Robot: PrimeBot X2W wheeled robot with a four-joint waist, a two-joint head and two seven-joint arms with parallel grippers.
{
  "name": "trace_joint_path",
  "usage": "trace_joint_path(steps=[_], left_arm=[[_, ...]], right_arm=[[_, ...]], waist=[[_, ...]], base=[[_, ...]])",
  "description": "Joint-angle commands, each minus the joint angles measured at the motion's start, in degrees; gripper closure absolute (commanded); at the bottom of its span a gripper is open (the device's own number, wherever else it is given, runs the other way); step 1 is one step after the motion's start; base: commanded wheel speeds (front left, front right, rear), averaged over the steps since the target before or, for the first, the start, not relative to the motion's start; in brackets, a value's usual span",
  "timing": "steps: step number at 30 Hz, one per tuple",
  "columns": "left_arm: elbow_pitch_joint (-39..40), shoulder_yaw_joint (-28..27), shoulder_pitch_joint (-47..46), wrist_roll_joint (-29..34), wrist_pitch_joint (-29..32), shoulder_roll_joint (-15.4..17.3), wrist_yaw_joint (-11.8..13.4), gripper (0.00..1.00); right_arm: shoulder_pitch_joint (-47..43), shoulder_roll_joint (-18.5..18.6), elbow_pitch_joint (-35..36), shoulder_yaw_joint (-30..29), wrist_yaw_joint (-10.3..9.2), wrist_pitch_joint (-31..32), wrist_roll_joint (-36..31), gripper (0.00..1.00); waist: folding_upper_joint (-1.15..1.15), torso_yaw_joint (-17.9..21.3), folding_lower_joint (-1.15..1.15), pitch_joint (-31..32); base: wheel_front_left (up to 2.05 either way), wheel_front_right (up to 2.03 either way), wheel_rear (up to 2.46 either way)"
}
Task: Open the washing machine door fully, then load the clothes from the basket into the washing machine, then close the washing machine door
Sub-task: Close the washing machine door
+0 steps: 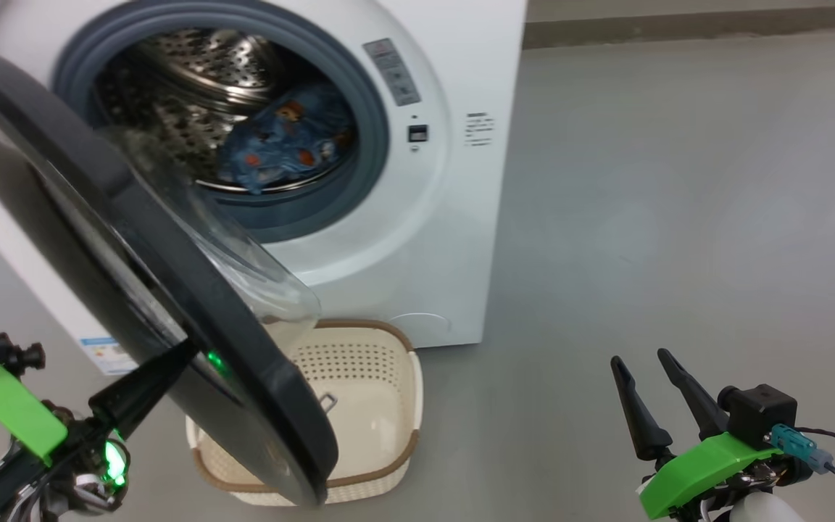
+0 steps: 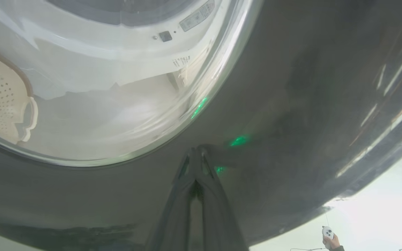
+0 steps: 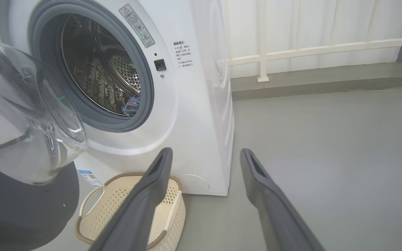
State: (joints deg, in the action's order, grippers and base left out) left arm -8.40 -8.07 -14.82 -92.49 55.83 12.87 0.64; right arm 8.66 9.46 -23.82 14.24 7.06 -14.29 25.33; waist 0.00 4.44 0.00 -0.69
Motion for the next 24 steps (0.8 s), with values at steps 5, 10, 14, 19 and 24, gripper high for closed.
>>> trace_joint_path(steps=[5, 10, 14, 19, 24], left_arm=[[-0.44, -2.00, -4.98, 1.49, -2.14, -0.04, -2.55, 1.00], [-1.89, -2.15, -6.13, 1.88, -2.78, -0.09, -3.66, 1.00], [-2.73, -2.18, -6.56, 2.29, -2.99, 0.13, -4.30, 1.00], [-2.33, -2.19, -6.41, 2.82, -3.31, 0.20, -4.51, 1.00], [-1.83, -2.86, -6.06, 4.86, -5.27, 1.12, -5.06, 1.00]], right_arm=[[1.42, 0.47, 1.63, 0.18, 0.43, -0.71, 0.14, 0.00], [1.60, 0.21, 1.72, 0.03, 0.43, -0.71, -0.07, 0.00], [1.58, -0.08, 1.68, -0.39, 0.43, -0.71, -0.23, 0.00], [1.29, -0.42, 1.55, -0.69, 0.43, -0.71, -0.28, 0.00], [1.27, -0.63, 1.49, -0.77, 0.43, -0.71, -0.27, 0.00]], waist=[[0.00, 3.36, 0.00, -1.32], [0.00, 3.55, 0.00, -1.70], [0.00, 2.89, 0.00, -1.59], [0.00, 1.48, 0.00, -1.21], [0.00, 0.52, 0.00, -0.96]], base=[[0.00, 0.00, 0.00], [0.00, 0.00, 0.00], [0.00, 0.00, 0.00], [0.00, 0.00, 0.00], [0.00, 0.00, 0.00]])
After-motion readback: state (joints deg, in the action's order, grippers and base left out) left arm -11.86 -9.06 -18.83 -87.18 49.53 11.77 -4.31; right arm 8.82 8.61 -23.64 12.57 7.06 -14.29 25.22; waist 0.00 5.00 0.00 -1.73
